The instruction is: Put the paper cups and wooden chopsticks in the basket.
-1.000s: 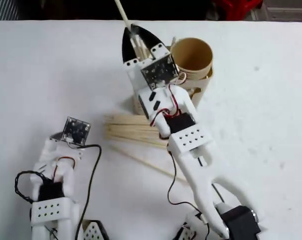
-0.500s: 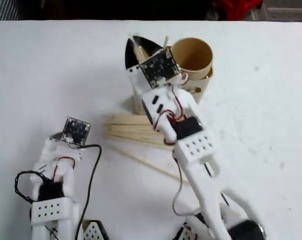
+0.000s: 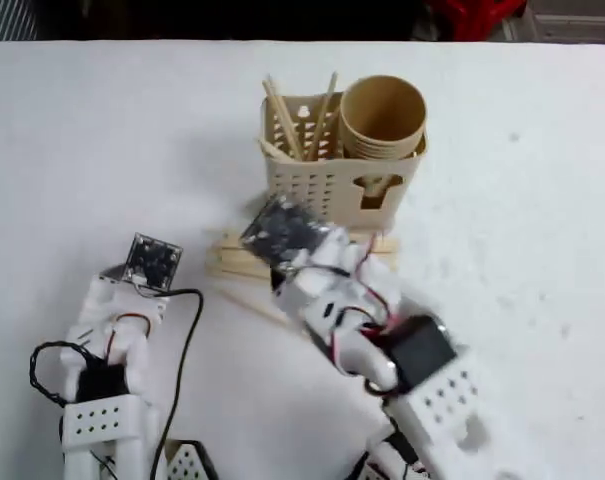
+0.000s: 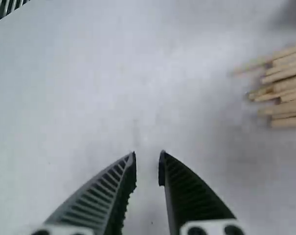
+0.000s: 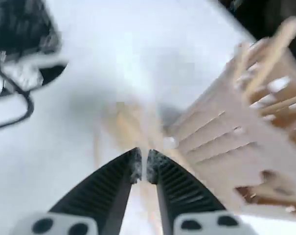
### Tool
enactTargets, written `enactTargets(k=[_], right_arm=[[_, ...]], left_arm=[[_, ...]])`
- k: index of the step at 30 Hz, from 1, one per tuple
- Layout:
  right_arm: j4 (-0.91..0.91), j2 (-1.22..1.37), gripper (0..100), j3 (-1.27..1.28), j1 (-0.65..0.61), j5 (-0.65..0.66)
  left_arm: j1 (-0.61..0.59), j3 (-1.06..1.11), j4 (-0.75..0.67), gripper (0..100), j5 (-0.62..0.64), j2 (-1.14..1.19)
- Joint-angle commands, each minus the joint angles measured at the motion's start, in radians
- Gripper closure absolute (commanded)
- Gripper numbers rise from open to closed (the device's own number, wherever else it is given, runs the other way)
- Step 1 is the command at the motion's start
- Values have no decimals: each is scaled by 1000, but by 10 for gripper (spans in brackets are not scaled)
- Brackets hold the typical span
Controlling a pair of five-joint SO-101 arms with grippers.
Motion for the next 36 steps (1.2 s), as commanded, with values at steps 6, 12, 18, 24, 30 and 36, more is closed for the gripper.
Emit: enactTargets(k=[6, 12, 18, 24, 30, 36], right_arm=[[-156, 377, 967, 170, -134, 23], [-298, 549, 965, 169, -133, 25], [-314, 677, 845, 77, -65, 25], [-323, 832, 861, -5, -64, 23], [-355, 954, 861, -20, -61, 23], [-348, 958, 988, -32, -58, 23]], left_arm=[[8, -3, 5, 906, -8, -12], [8, -3, 5, 906, -8, -12], [7, -3, 5, 906, -8, -12], [7, -3, 5, 906, -8, -12], [7, -3, 5, 906, -8, -12], [7, -3, 5, 906, -8, -12]])
